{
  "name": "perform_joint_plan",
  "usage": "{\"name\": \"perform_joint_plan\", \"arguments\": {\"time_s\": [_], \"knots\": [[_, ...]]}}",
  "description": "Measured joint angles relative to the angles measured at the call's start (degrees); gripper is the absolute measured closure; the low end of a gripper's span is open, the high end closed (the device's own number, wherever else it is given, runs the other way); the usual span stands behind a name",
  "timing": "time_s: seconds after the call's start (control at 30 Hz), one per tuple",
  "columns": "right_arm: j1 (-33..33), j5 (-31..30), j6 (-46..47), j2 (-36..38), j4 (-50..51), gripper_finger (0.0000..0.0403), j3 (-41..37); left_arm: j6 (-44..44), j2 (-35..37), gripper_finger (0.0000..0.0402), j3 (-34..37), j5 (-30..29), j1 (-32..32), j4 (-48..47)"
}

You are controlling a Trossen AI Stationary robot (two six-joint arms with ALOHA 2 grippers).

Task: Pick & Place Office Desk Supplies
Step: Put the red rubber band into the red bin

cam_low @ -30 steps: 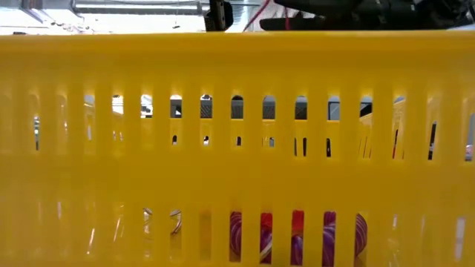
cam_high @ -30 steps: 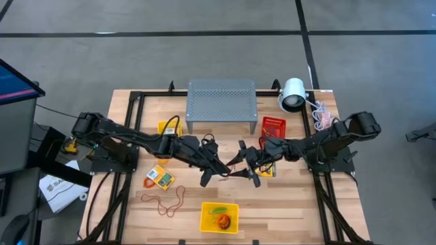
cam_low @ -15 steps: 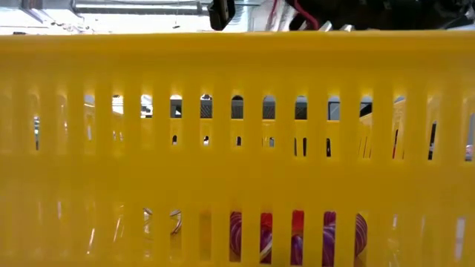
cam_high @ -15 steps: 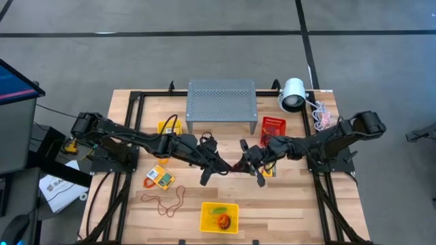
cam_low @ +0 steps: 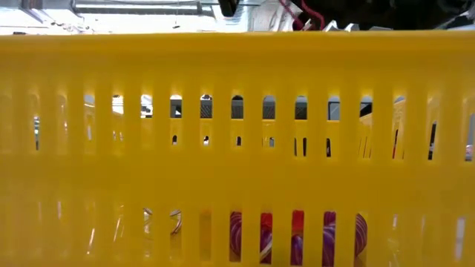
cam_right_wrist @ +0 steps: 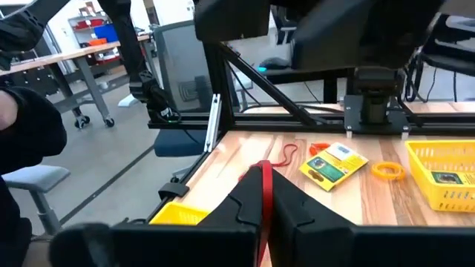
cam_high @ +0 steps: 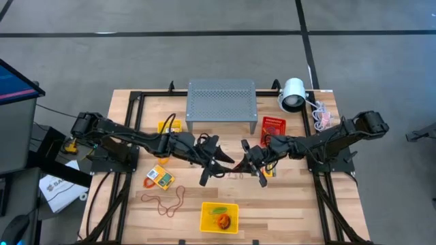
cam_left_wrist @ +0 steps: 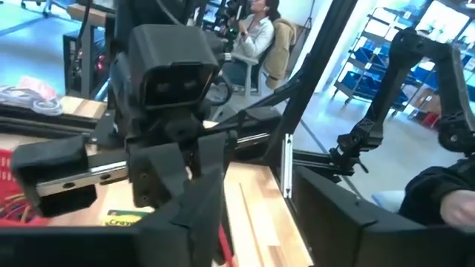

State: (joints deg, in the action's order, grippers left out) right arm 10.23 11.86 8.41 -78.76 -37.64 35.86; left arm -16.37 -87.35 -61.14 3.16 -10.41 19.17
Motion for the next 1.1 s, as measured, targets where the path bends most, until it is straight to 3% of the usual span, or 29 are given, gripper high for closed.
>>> {"name": "perform_joint_plan", "arguments": {"time_s": [0.23, 0.57, 0.77, 1.1], "knots": [[-2.6, -0.1, 0.0, 4.7, 7.5, 0.0402, 0.0, 3.5, 0.0, 0.0189, 0.0, -0.1, 2.6, -5.3], [-3.5, -5.9, -1.4, 19.8, 24.8, 0.0403, 0.0, 13.4, 0.0, 0.0183, 0.0, 0.0, 4.0, -7.6], [-1.8, -13.4, -2.1, 29.6, 37.0, 0.0403, 0.0, 15.5, 0.6, 0.0183, 2.0, 0.1, 3.3, -6.0], [2.3, -27.7, 0.0, 39.2, 51.2, 0.0403, 0.0, 14.0, 20.1, 0.0183, 18.8, 0.1, 2.8, 3.4]]}}
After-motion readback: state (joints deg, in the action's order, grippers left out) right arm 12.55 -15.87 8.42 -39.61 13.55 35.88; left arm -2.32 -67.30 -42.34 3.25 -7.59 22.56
